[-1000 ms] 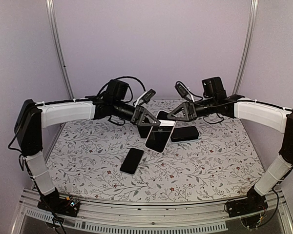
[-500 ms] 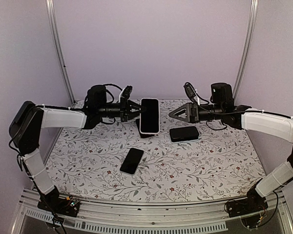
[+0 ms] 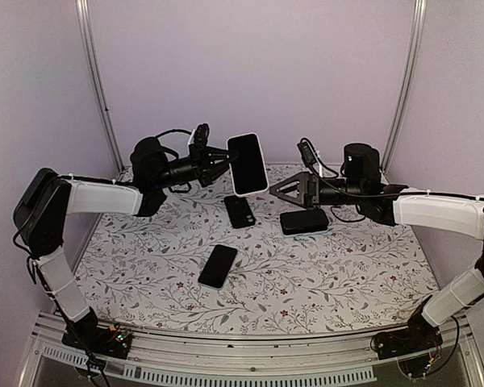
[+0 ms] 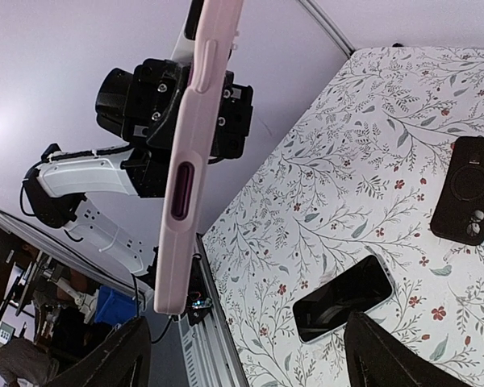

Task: Take the phone out of the phone case
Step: Remove the bottom right corner of the phone case from the phone.

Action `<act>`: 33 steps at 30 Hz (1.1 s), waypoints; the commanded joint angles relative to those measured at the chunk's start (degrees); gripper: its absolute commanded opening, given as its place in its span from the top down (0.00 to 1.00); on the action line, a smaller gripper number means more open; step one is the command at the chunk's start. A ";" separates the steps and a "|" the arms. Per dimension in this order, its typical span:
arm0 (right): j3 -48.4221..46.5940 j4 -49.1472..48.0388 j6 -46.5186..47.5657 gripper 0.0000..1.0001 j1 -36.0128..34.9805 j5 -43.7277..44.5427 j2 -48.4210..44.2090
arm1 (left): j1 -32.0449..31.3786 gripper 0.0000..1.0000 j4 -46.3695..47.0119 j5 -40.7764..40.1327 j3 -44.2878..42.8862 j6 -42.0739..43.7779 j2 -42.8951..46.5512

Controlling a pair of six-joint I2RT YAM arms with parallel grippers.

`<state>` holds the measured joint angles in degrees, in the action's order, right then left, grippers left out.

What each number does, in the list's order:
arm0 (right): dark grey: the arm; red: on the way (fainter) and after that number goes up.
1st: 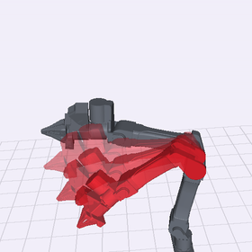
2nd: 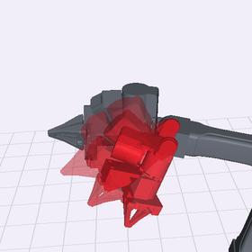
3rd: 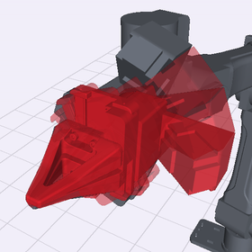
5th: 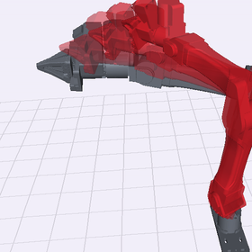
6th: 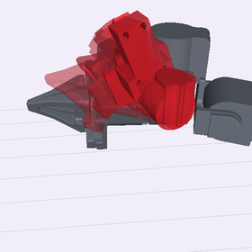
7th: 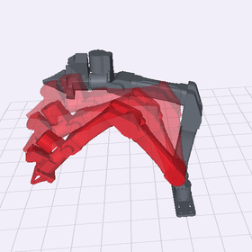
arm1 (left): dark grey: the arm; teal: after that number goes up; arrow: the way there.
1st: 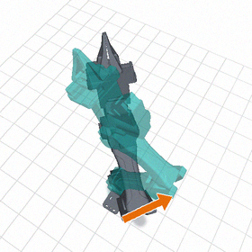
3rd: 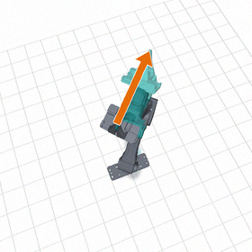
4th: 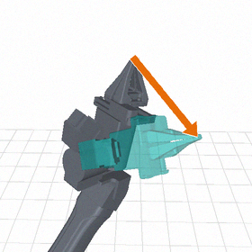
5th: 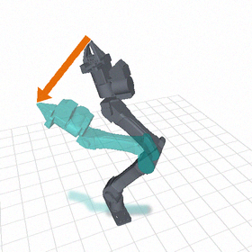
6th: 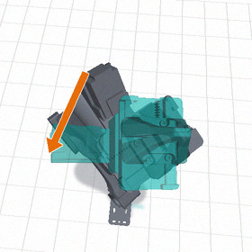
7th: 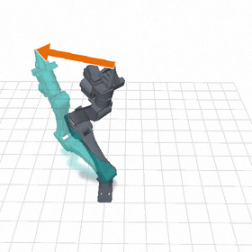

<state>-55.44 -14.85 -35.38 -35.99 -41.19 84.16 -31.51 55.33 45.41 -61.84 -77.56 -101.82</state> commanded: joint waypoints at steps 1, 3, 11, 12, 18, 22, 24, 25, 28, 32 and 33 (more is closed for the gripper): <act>-0.09 -3.78 -2.32 0.16 -0.14 0.90 -0.15 | -1.08 1.00 7.27 -1.03 0.02 -2.24 0.94; -0.26 -3.87 -2.50 0.16 -0.11 0.85 0.24 | -1.31 1.00 7.32 -1.07 0.06 -2.11 1.02; -0.28 -3.96 -2.92 0.17 -0.15 1.20 0.24 | -1.80 1.00 7.05 -1.02 -0.03 -1.70 0.94; -0.22 -3.89 -2.90 0.16 -0.19 1.35 0.31 | -1.87 1.00 7.07 -0.95 -0.14 -1.67 0.99; -0.36 -3.38 -3.76 0.17 -0.13 1.22 1.67 | -2.37 1.00 7.09 -0.50 -0.78 -1.27 1.17; -0.07 -2.26 -4.13 0.19 -0.14 2.80 2.40 | -2.42 1.00 8.90 -0.57 -0.36 -1.91 1.81; 0.47 -2.05 -4.26 0.19 -0.14 3.59 2.56 | -2.43 1.00 10.57 -0.73 -0.08 -2.89 2.06; 0.77 -2.03 -4.30 0.19 -0.14 3.98 2.71 | -2.46 1.00 11.49 -0.80 -0.08 -3.64 2.14; 1.91 -2.17 -4.23 0.19 -0.05 5.18 2.97 | -2.45 1.00 14.81 -1.36 0.17 -6.62 1.96; 2.93 -3.27 -4.18 0.19 0.08 5.08 3.50 | -3.00 1.00 21.35 -2.69 0.88 -11.89 1.26; 3.23 -3.90 -4.31 0.19 0.25 4.93 3.61 | -3.26 1.00 22.46 -3.03 0.97 -13.07 1.09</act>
<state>-54.61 -19.99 -39.66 -36.01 -40.38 85.27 -32.62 62.46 43.29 -60.03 -82.08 -101.86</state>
